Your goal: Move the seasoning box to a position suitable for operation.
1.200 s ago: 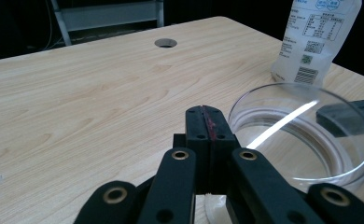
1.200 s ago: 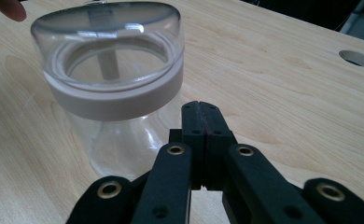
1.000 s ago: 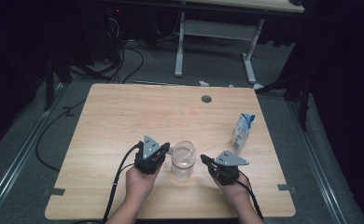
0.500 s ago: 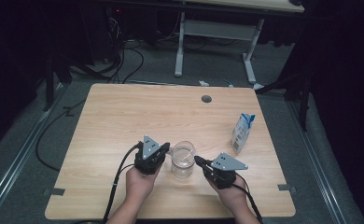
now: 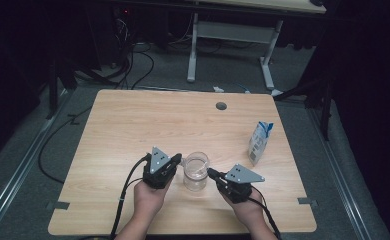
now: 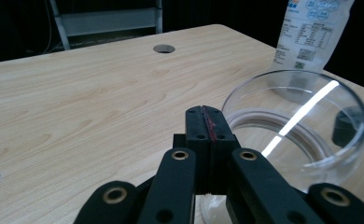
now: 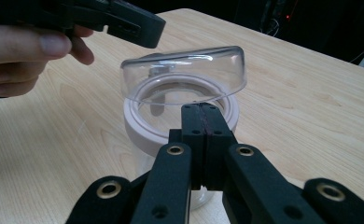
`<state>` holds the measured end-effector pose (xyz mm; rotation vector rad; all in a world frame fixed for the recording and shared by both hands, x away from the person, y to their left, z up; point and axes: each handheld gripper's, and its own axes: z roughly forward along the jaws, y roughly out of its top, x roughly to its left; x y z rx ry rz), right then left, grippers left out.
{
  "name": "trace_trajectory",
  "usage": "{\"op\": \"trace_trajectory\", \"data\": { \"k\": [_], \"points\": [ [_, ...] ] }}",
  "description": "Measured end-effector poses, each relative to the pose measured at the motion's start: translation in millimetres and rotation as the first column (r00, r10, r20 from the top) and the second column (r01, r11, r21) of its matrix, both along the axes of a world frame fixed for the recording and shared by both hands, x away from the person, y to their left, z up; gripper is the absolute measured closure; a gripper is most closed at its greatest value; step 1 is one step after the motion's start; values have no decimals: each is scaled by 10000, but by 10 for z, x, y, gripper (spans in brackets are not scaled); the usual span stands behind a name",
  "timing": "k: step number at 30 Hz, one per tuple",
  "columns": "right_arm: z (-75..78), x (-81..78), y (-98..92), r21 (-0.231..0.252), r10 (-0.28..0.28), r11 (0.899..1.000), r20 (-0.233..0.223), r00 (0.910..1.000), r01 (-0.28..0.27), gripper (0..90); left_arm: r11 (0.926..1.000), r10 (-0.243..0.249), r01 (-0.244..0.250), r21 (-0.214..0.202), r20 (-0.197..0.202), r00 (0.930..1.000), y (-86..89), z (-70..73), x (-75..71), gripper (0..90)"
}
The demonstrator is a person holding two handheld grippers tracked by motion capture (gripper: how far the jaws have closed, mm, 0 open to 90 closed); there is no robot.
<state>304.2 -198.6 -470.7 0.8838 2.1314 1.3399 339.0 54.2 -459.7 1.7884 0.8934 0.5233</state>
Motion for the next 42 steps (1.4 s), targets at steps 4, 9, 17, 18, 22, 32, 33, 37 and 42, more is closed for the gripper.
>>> {"op": "trace_trajectory", "data": {
  "k": [4,9,17,18,22,32,33,37,42],
  "points": [
    [0,-4,9,-9,31,10000,15,10000,-31,896,9997,-76,77,-242,38,10000,56,-54,-121,900],
    [8,-10,8,50,17,10000,-5,10000,-17,896,9978,-152,154,-644,39,9999,119,-161,-259,900],
    [29,-11,12,59,-88,9999,14,10000,88,896,9960,-475,454,-775,-257,9985,99,-297,-362,900],
    [31,-10,12,54,-78,10000,20,10000,78,896,9958,-524,504,-764,-250,9983,81,-299,-370,900],
    [33,-12,8,105,-64,9999,43,10000,63,896,9943,-733,709,-800,-286,9969,16,-313,-393,900],
    [66,-23,-11,195,-45,9998,148,9999,42,896,9904,-1052,1015,-936,-358,9938,-96,-310,-423,900],
    [69,-23,-11,204,-45,9998,151,9999,42,896,9903,-1085,1049,-916,-346,9935,-102,-308,-425,900],
    [70,-24,-4,195,-42,9998,139,9999,39,896,9892,-1099,1066,-1002,-275,9936,-123,-285,-428,900],
    [63,-17,2,210,-28,9998,113,9999,26,896,9889,-1133,1100,-1000,-279,9932,-138,-273,-426,900]
  ]
}}
